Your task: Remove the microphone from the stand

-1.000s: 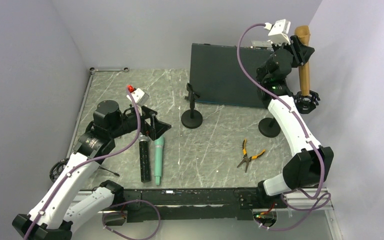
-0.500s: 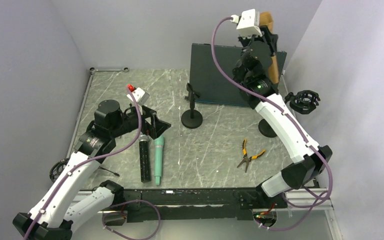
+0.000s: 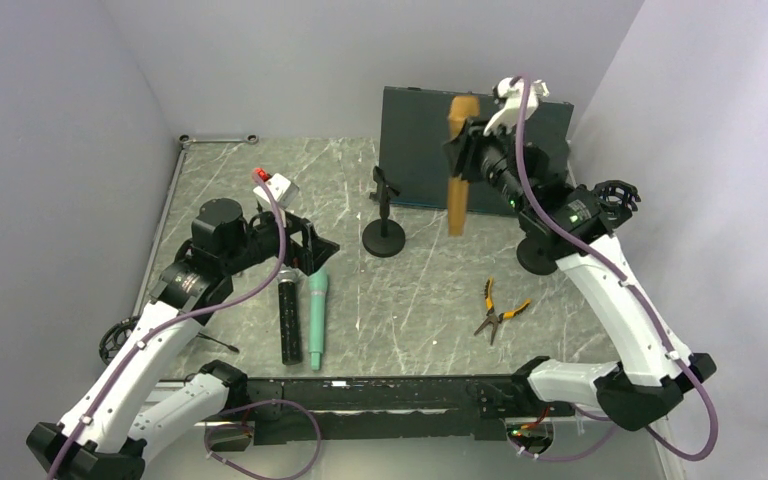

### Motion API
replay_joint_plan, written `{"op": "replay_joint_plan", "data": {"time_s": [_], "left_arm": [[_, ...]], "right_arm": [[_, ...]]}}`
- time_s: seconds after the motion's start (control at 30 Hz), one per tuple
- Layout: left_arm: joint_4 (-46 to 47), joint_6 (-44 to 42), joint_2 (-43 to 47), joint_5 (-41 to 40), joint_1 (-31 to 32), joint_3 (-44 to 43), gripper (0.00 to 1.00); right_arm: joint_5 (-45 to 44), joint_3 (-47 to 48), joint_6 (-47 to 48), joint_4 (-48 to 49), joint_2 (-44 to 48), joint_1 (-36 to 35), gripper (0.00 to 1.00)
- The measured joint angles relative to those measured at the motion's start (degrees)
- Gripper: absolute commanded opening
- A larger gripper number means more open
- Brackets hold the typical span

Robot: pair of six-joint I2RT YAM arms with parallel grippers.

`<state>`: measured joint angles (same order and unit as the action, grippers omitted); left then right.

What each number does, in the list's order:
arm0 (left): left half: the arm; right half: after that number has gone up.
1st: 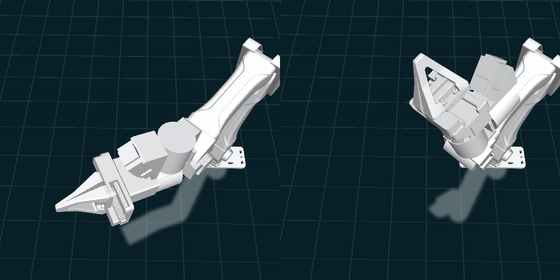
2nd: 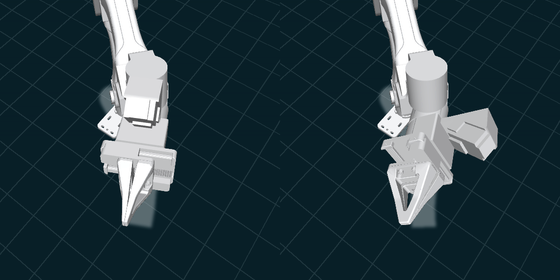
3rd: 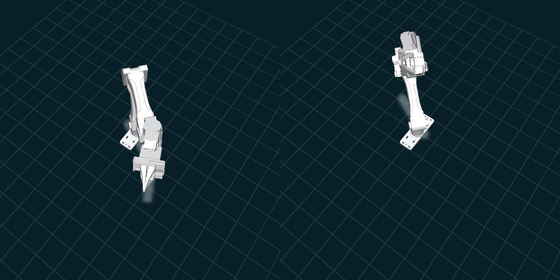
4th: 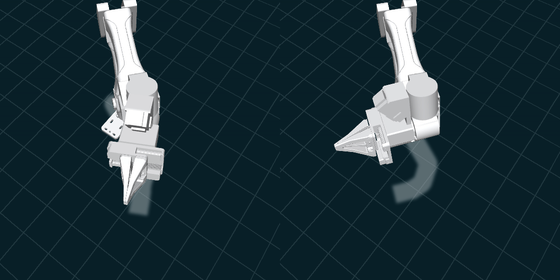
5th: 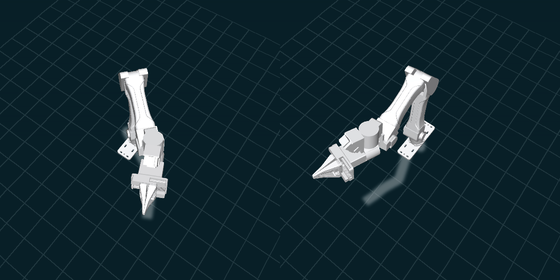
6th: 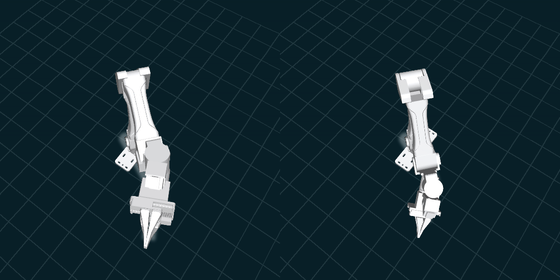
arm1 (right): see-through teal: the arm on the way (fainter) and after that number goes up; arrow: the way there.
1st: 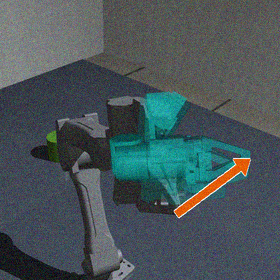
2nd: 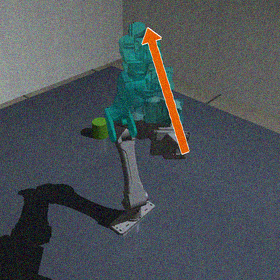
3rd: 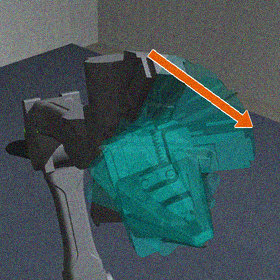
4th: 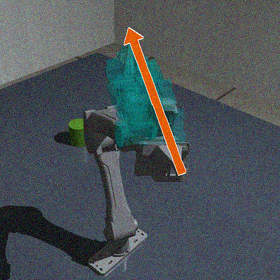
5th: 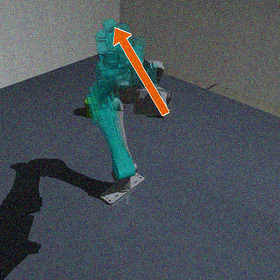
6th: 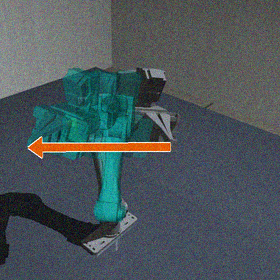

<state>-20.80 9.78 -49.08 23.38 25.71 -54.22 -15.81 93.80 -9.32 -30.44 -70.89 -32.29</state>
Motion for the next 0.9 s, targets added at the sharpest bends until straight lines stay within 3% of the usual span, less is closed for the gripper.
{"op": "replay_joint_plan", "data": {"time_s": [0.17, 0.33, 0.57, 0.73, 0.9], "left_arm": [[-0.5, -0.3, 0.2, -2.9, 0.0, 0.0, 0.99], [-0.8, -1.1, 2.1, -7.5, 0.0, 0.7, 0.99], [-0.9, -1.6, 6.6, -16.1, 0.0, 1.7, 0.99], [-0.9, -1.8, 7.6, -19.8, 0.0, 1.9, 0.99], [-0.9, -1.9, 7.6, -21.6, 0.0, 1.9, 0.99]], "right_arm": [[16.0, -13.6, -16.8, 3.3, 1.3, -0.8, 0.14], [20.9, -25.5, -29.6, 6.9, -1.2, -7.9, 0.16], [14.9, -30.8, -41.1, 10.9, -7.2, -21.2, 0.21], [7.9, -27.8, -44.0, 9.9, -16.2, -27.0, 0.14], [0.0, -21.2, -46.8, 5.1, -24.9, -29.8, 0.15]]}}
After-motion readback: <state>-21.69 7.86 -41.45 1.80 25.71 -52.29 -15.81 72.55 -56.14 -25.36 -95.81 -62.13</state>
